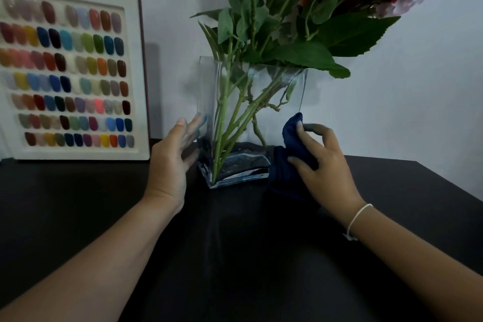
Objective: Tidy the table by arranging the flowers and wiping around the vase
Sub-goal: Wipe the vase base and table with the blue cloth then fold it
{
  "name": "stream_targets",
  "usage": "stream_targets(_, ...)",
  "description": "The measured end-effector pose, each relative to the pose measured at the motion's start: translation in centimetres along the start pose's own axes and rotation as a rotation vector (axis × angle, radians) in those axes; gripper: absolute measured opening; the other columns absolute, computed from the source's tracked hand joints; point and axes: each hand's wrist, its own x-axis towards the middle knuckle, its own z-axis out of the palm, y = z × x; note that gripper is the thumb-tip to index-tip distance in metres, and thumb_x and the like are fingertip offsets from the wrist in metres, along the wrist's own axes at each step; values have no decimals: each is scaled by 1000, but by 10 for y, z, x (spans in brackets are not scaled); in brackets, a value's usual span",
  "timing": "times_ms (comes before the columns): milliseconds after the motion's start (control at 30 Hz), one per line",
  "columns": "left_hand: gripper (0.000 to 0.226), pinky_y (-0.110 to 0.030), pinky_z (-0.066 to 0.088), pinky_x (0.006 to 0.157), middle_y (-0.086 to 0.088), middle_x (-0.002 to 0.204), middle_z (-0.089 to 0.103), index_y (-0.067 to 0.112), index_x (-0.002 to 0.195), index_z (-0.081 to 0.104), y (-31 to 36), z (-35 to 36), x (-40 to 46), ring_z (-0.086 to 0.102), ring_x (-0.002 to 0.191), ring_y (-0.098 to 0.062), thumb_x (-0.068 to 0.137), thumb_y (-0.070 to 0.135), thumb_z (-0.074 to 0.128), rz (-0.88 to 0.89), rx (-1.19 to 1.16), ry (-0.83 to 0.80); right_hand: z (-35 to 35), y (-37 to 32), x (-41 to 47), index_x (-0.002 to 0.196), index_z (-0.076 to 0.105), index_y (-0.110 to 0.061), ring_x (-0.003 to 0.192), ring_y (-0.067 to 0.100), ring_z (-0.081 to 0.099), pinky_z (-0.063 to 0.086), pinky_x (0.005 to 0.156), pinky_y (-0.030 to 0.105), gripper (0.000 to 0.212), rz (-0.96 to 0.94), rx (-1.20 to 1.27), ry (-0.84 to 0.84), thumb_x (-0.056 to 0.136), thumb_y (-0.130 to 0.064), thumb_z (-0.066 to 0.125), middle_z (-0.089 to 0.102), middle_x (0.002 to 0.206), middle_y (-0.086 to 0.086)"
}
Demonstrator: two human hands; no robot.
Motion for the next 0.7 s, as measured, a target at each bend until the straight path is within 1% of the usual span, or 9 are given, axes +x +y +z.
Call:
stream_targets(67, 36, -35, 34, 104, 11, 130, 55, 36, 99, 66, 0, 0, 0, 42, 126, -5, 94, 39, 30, -2, 1, -1, -3, 1, -5, 131, 43, -16, 107, 10, 43, 30, 87, 7, 55, 15, -48, -93, 81, -5, 63, 42, 128, 9)
stream_targets(100, 36, -35, 33, 104, 10, 130, 55, 35, 100, 66, 0, 1, 0, 42, 127, -5, 94, 39, 30, -4, 1, 0, -7, 3, -6, 129, 45, -15, 107, 15, 45, 29, 87, 9, 52, 12, -60, -149, 81, -4, 62, 44, 127, 10)
stream_targets(200, 35, -36, 33, 105, 9, 132, 54, 35, 102, 65, 0, 2, 0, 42, 126, -6, 95, 38, 30, -5, 11, 4, -21, 7, -5, 126, 49, -13, 101, 15, 45, 26, 87, 8, 49, -51, -92, -265, 81, 1, 60, 47, 124, 12)
stream_targets(300, 35, -34, 33, 105, 6, 136, 52, 34, 103, 64, 1, 2, 0, 42, 127, -6, 95, 38, 30, -5, 20, 0, -33, 9, 0, 128, 46, -10, 103, 23, 51, 30, 90, 14, 52, -180, -169, -284, 79, 3, 62, 48, 124, 15)
stream_targets(400, 35, -33, 33, 102, 6, 137, 51, 34, 105, 63, 0, 1, 0, 42, 126, -5, 95, 38, 30, -6, 22, -5, -31, 4, 3, 120, 51, -3, 103, 28, 54, 34, 91, 20, 46, -331, -200, -315, 76, 4, 64, 50, 121, 21)
stream_targets(467, 35, -31, 34, 100, 7, 136, 52, 33, 108, 62, 0, 1, 1, 43, 125, -4, 95, 38, 30, -6, 20, -5, -23, -3, 6, 113, 56, 1, 97, 32, 59, 37, 89, 27, 37, -441, -221, -328, 76, 4, 62, 52, 117, 26)
stream_targets(533, 35, -30, 34, 99, 7, 136, 52, 33, 108, 62, 0, 1, 0, 44, 124, -4, 95, 37, 30, -2, 23, -4, -12, -11, 6, 110, 59, 2, 96, 34, 61, 46, 86, 32, 34, -533, -249, -348, 77, 2, 62, 55, 115, 27)
stream_targets(600, 34, -29, 35, 99, 7, 136, 52, 34, 107, 62, 0, 1, 0, 44, 123, -4, 95, 37, 30, 3, 26, -4, -3, -18, 6, 110, 61, 1, 95, 36, 63, 54, 82, 42, 32, -607, -277, -360, 78, -2, 60, 58, 113, 27)
stream_targets(700, 33, -28, 36, 96, 6, 135, 52, 34, 107, 61, 0, 0, 1, 44, 122, -5, 95, 37, 30, 3, 34, -4, 4, -25, 6, 109, 61, 1, 92, 36, 64, 55, 78, 45, 32, -641, -289, -366, 79, -7, 58, 60, 110, 26)
